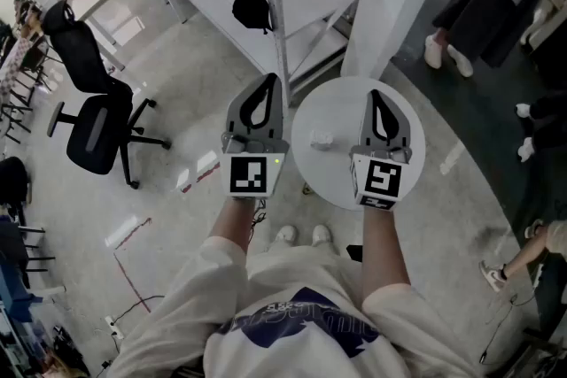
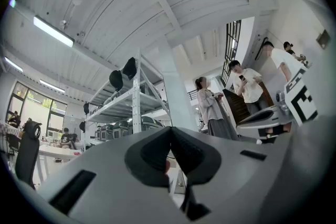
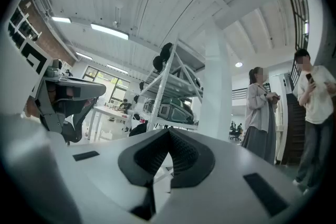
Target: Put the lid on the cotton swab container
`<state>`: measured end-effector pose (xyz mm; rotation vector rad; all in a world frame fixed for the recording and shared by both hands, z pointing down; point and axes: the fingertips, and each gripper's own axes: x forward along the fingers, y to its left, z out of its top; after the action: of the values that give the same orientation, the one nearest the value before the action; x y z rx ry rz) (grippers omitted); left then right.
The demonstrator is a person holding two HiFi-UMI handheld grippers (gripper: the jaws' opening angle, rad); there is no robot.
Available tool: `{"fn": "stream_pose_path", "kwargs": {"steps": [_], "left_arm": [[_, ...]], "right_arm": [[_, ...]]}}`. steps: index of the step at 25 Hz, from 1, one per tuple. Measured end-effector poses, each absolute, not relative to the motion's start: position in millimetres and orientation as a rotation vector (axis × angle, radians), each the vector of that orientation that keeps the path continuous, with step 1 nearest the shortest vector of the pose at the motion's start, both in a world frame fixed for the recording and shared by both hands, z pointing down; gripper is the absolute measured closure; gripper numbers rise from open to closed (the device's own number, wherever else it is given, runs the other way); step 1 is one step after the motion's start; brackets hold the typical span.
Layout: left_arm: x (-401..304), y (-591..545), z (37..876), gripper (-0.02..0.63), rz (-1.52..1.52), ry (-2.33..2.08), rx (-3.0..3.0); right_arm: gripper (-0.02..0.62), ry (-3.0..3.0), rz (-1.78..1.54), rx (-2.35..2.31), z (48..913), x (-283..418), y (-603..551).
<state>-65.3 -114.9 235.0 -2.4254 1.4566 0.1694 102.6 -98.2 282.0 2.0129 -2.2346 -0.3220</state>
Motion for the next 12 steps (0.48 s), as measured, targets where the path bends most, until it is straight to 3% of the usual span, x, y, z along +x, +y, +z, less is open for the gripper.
{"fn": "stream_pose_path", "kwargs": {"steps": [12], "left_arm": [[-65.5, -114.8, 236.3, 0.607, 0.149, 1.458, -2.414]], "right_arm": [[0.591, -2.228, -0.339, 1.967, 286.9, 99.3, -98.7]]}}
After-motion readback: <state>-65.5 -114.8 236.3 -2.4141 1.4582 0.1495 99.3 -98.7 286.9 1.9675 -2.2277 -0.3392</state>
